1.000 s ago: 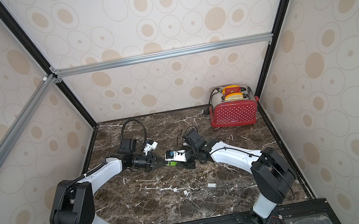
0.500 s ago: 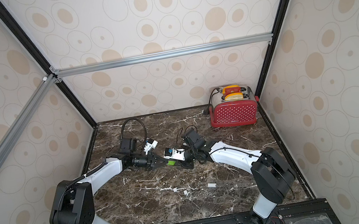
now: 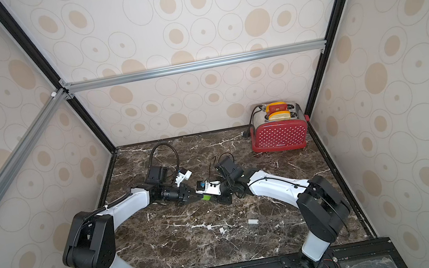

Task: Close the usb drive cover
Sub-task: Close the cover of the USB drive, then place the USB drive at the center of the board.

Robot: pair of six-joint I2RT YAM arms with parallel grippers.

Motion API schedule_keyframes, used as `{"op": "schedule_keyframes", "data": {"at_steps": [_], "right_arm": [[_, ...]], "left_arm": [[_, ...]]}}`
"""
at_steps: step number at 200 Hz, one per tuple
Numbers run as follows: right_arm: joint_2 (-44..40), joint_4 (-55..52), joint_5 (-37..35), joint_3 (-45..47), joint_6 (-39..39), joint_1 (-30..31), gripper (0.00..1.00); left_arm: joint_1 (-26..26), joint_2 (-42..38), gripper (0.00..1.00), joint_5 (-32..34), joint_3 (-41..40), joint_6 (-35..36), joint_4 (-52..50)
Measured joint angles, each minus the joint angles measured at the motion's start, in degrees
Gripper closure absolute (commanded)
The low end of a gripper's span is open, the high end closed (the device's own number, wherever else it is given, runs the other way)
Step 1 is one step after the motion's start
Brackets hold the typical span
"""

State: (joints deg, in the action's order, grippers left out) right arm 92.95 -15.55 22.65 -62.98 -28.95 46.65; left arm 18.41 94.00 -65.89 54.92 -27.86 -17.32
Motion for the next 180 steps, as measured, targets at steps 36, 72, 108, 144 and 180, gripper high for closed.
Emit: {"op": "schedule_keyframes", "data": {"at_steps": [36, 72, 108, 144, 180], "right_arm": [[0.00, 0.22, -0.44, 0.07, 0.92, 0.00, 1.00], [-0.02, -0.48, -0.02, 0.17, -1.51, -0.39, 1.00], [-1.09, -3.43, 4.00, 0.15, -6.73, -3.28, 1.00], [-1.31, -9.14, 2.58, 0.33, -11.26, -7.58, 1.00], [2.29, -13.84, -1.99, -1.38, -15.10, -8.37, 1.00]], "left_arm": [[0.00, 0.70, 1.00, -0.39, 0.04, -1.66, 1.44], [0.09, 1.03, 0.73, -0.79, 0.20, -1.70, 1.05], [-1.16, -0.68, 0.41, -0.44, 0.48, -0.15, -0.98], [-7.54, -4.39, 0.23, 2.60, 0.96, 4.46, -4.76], [-9.75, -6.36, 0.10, 6.71, 1.73, 9.86, -9.03]]}}
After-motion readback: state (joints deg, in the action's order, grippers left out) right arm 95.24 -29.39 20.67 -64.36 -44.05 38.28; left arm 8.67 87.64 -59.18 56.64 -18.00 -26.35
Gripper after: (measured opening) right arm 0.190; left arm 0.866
